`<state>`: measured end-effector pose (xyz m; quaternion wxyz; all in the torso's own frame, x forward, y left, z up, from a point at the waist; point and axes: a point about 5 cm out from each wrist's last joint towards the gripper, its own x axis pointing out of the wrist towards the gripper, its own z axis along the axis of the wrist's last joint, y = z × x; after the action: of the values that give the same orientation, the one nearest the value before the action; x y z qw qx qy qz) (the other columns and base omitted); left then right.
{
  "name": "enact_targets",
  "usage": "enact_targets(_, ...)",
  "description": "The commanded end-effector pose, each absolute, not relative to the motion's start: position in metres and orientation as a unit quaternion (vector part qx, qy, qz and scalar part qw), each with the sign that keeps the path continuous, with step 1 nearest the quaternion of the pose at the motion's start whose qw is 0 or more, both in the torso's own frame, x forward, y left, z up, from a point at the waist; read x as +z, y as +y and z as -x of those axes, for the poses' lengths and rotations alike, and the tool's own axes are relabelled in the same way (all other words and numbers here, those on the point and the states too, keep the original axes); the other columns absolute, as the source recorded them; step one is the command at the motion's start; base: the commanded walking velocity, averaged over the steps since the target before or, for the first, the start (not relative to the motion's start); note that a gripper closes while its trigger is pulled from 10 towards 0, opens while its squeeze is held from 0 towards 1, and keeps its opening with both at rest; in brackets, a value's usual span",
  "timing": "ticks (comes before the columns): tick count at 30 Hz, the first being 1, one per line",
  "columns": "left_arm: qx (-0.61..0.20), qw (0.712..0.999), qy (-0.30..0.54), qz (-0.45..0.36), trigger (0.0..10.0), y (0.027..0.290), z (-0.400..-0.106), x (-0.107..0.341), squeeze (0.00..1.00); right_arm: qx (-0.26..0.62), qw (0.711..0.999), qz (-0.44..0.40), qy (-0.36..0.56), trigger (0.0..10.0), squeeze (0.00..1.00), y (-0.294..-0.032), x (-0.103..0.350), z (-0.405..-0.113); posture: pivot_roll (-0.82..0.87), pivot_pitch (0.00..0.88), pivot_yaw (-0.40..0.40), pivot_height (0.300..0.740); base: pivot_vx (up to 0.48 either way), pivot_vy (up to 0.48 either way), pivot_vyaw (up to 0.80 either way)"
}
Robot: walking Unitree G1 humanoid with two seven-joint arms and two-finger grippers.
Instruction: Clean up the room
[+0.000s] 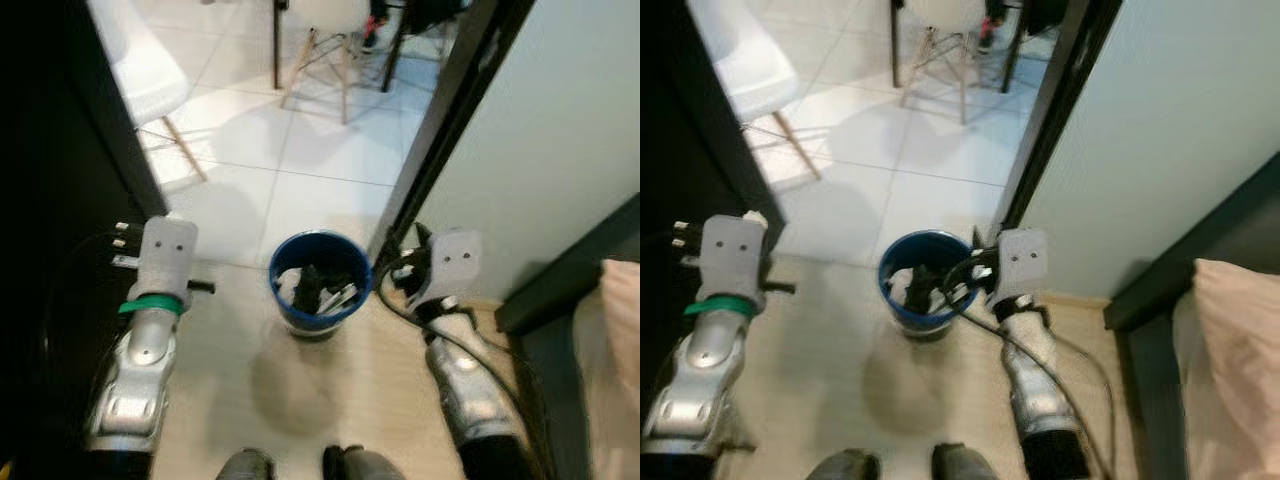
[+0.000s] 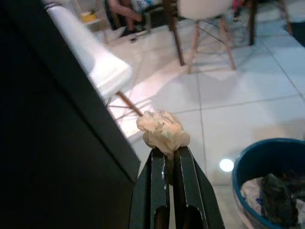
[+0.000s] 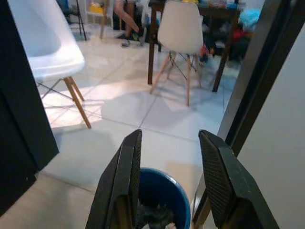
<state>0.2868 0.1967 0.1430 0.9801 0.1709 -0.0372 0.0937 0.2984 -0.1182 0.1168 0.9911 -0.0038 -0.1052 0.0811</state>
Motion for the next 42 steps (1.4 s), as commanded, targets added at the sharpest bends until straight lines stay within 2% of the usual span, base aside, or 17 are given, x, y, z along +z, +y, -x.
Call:
enact_targets(1,0.084,0.981,-0.035,-0.172,10.0,0.192,-0.286,0.141,0.0,0.061,0.994,0.013,-0.088,10.0,0.0,-0.128,0.11,-0.297,-0.05,0.084,0.019,0.731,0.371,0.0,-0.8)
enact_targets(33,0.067,0.983,-0.035,-0.169,10.0,0.186,-0.288,0.141,0.0,0.073,0.993,0.022,-0.089,10.0,0.0,-0.124,0.109,-0.296,-0.06,0.082,0.018,0.731,0.367,0.0,-0.03)
enact_targets(42,0.04,0.985,-0.028,-0.163,10.0,0.18,-0.288,0.138,0.0,0.073,0.993,0.022,-0.088,10.0,0.0,-0.124,0.109,-0.296,-0.05,0.081,0.018,0.731,0.0,0.0,0.0)
